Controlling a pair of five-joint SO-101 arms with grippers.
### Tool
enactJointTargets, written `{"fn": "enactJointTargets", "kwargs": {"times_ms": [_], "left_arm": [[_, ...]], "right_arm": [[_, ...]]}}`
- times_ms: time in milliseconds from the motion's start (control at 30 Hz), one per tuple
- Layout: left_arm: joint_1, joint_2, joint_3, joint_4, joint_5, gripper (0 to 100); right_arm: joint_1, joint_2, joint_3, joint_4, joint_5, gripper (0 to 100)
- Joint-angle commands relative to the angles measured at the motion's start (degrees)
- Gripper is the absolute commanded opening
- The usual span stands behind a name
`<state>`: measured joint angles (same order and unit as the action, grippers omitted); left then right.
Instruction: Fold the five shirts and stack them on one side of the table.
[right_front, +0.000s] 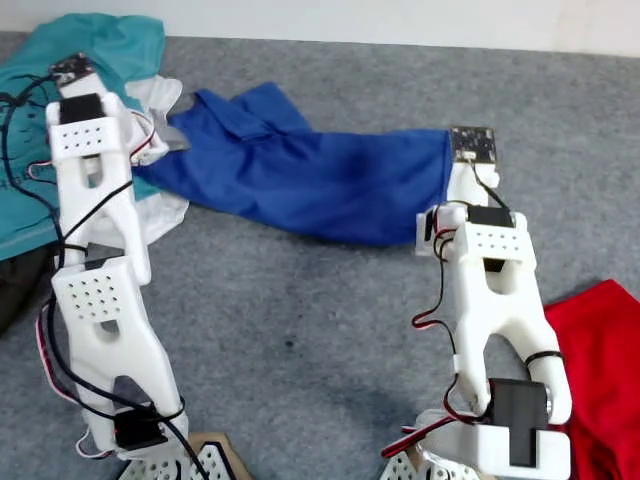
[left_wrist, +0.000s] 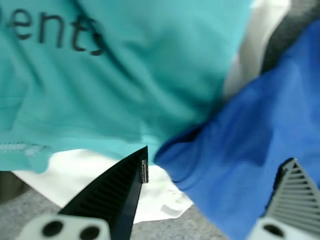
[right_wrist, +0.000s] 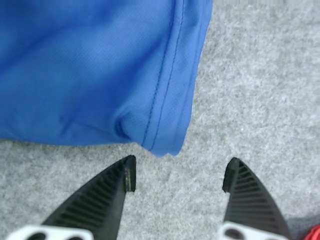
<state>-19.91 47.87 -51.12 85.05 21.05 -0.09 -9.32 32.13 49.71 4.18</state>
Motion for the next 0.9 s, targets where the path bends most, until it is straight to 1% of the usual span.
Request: {"fn": "enactJointTargets", "kwargs": {"times_ms": [0,167,267,467,567,867], "left_arm": [[2.42,-0.57,-0.04,-0.88,-0.26,31],[2.77,-0.57,-0.04,-0.88,-0.62,10],[2.77,-0.57,-0.04,-0.88,-0.44,4],[4.00,-0.57,0.04,-0.79,-0.35,2],[5.41,-0.57,0.04,-0.70,-0.26,2],[8.66,-0.48,0.04,-0.88,-0.26,2]], "right_arm": [[-0.13,-2.68,-0.22,-0.84,0.26,28.2],[-0.13,-2.68,-0.22,-0.84,0.26,28.2],[-0.04,-2.68,-0.13,-0.66,0.26,28.2],[-0.04,-3.03,1.71,-0.84,0.18,28.2],[0.04,-3.12,1.71,-0.66,-1.76,28.2],[0.04,-2.59,3.47,-1.80,-1.67,28.2]]}}
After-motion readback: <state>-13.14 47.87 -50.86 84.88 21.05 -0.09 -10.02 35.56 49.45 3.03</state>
